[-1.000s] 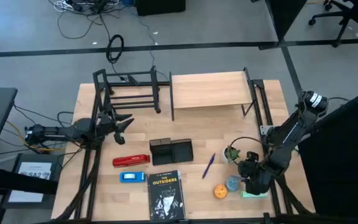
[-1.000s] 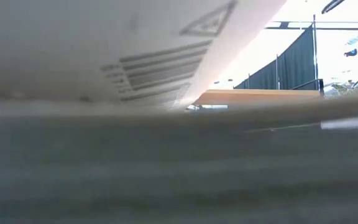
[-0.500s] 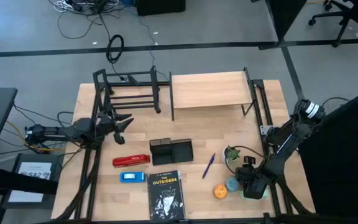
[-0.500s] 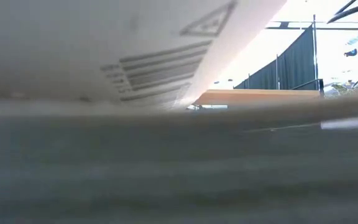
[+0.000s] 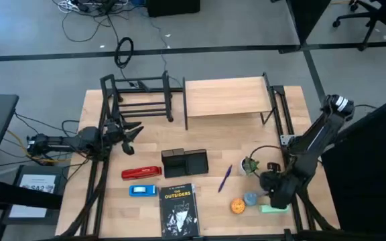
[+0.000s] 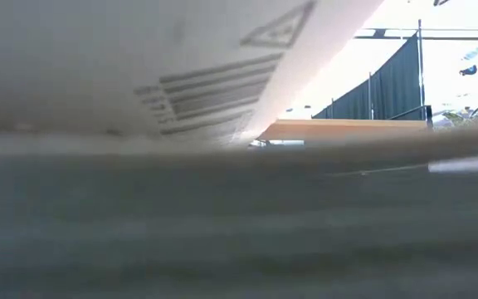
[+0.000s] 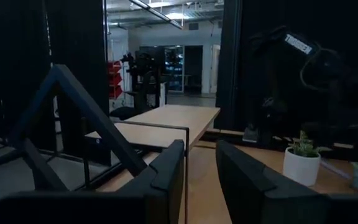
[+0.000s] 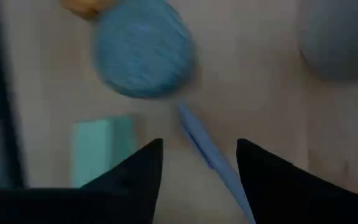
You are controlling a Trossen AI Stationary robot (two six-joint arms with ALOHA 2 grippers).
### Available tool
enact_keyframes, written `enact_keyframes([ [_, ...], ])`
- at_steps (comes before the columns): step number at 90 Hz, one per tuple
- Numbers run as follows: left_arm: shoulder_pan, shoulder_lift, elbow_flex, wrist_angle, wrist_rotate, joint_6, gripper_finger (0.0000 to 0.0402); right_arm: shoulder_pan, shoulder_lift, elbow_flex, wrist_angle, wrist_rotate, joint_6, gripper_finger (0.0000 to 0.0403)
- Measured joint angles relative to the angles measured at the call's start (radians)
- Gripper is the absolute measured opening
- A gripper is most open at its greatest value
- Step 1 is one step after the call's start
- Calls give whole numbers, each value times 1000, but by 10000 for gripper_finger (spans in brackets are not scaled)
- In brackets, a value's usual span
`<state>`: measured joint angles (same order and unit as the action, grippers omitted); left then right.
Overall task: Stock shelves
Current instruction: Put the blue scented candle on the shelf
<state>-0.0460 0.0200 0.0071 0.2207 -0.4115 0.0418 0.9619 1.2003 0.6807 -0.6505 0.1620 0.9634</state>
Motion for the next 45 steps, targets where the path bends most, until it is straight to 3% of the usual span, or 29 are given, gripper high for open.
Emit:
enact_keyframes([
  [21,0,0,0,-1,0,-20,76,-51,60,1,252,2,-296,296],
  [45,0,0,0,-4,0,-34,76,-98,162,52,282,-7,-456,348],
])
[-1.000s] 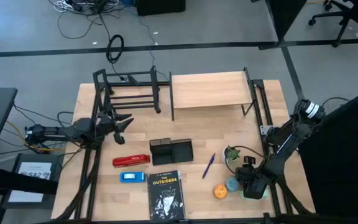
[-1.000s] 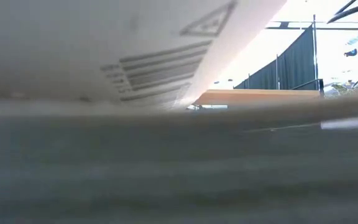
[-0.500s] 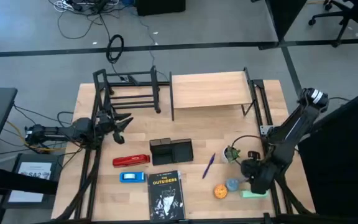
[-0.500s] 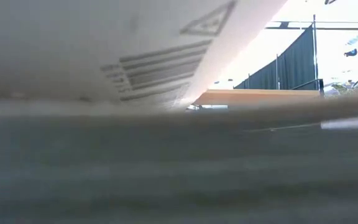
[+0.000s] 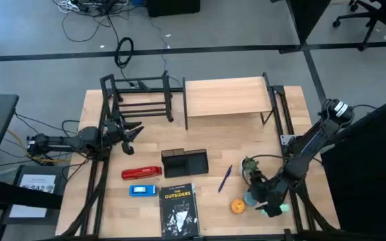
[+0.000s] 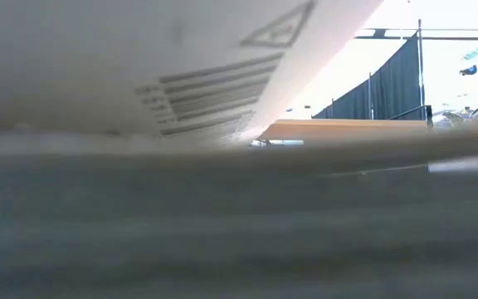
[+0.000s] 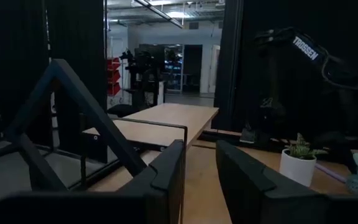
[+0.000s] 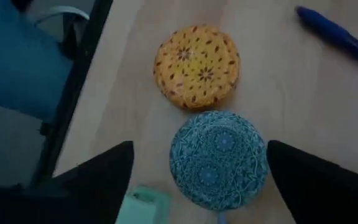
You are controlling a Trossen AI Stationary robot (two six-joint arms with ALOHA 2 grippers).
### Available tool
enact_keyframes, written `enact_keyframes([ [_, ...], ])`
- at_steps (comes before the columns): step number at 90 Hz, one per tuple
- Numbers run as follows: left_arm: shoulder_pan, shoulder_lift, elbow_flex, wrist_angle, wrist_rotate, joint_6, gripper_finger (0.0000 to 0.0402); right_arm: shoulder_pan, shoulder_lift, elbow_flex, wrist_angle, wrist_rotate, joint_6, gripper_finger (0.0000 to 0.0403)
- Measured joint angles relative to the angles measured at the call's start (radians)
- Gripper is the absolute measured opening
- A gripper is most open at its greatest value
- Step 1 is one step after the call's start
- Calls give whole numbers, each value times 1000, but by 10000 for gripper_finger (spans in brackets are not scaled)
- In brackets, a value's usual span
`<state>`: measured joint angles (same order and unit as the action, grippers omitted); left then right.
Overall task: Stock shelves
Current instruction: Put the blue scented candle on the shelf
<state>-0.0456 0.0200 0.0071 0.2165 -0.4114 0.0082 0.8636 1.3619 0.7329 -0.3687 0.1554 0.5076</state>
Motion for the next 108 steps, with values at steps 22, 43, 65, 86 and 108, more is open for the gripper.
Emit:
enact_keyframes([
  [22,0,0,0,0,0,-20,76,5,124,75,-64,61,-176,347],
  [43,0,0,0,0,0,-67,76,55,224,75,-103,145,-161,347],
  [65,0,0,0,0,0,-99,76,64,241,76,-113,146,-18,335],
  [86,0,0,0,0,0,-95,76,36,239,82,-101,89,85,258],
  [108,0,0,0,0,0,-94,76,-43,215,181,-204,37,135,258],
])
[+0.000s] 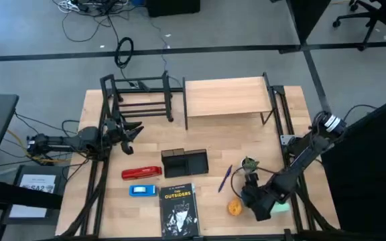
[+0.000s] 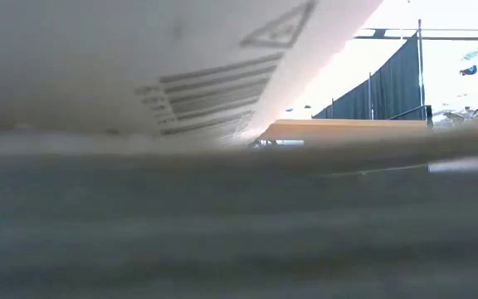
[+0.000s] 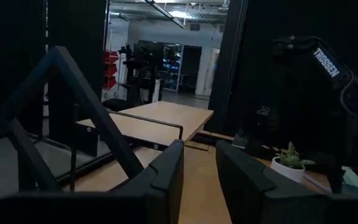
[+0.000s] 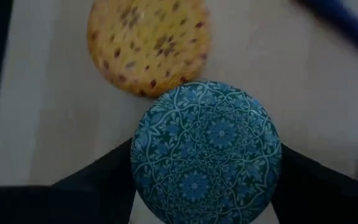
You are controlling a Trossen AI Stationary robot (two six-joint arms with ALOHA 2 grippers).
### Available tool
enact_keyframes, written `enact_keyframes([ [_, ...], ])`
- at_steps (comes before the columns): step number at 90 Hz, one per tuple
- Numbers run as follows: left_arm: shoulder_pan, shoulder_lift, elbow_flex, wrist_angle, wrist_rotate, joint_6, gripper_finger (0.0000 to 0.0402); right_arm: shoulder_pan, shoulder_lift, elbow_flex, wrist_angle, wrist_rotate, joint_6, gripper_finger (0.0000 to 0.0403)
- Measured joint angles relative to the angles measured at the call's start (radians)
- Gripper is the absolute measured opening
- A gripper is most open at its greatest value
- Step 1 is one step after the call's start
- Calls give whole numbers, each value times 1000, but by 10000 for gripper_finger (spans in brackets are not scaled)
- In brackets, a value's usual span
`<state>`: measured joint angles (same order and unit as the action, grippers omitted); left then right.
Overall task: Stock shelves
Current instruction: Put the blue scented candle on the shelf
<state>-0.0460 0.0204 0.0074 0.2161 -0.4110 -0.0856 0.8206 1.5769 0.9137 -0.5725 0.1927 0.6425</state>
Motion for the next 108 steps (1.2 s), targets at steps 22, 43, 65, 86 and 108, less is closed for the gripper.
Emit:
enact_keyframes([
  [22,0,0,0,0,0,1,76,-163,-142,188,-240,-22,-151,258],
  [43,0,0,0,2,0,2,76,-528,-334,307,-535,83,-308,258],
  [65,0,0,0,4,0,0,76,-1129,-433,308,-645,48,-517,258],
  [86,0,0,0,4,0,-29,76,-1470,-415,308,-662,-56,-654,258],
  [108,0,0,0,3,0,-31,76,-1550,-376,308,-656,-61,-717,271],
])
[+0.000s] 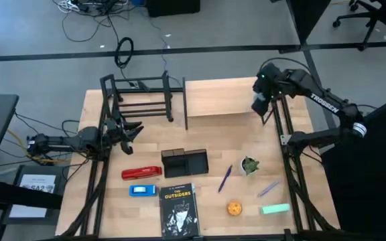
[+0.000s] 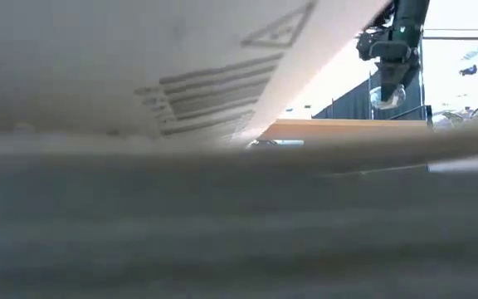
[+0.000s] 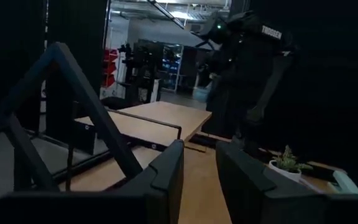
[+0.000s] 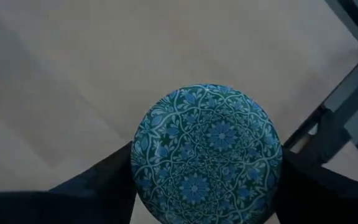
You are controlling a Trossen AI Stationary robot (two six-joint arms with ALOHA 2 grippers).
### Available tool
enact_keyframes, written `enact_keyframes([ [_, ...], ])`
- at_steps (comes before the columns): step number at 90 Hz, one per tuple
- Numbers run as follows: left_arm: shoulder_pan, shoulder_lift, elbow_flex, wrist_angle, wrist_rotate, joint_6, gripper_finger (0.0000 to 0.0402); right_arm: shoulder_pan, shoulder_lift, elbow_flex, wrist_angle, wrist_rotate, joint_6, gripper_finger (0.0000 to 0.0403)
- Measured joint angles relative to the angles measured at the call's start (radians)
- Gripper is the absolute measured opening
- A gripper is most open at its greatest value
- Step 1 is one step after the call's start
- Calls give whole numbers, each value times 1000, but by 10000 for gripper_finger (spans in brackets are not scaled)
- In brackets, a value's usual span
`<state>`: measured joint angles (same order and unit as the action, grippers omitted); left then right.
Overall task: Stock shelves
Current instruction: Put the blue scented candle on the shelf, then put the yellow scented candle on the shelf
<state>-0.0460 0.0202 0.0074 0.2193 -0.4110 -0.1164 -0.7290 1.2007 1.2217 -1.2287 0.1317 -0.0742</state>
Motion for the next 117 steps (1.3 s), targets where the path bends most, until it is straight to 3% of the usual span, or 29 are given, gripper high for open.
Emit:
enact_keyframes([
  [62,0,0,0,-1,0,-1,76,3,43,0,-30,9,-35,296],
  [83,0,0,0,-1,0,-1,76,15,43,37,-74,110,-62,295],
  [98,0,0,0,-1,0,-1,76,126,42,196,-183,146,-93,288],
  [109,0,0,0,-1,0,-1,76,281,40,279,-215,133,-54,281],
  [117,0,0,0,-1,0,-1,76,427,40,277,-215,62,19,276],
])
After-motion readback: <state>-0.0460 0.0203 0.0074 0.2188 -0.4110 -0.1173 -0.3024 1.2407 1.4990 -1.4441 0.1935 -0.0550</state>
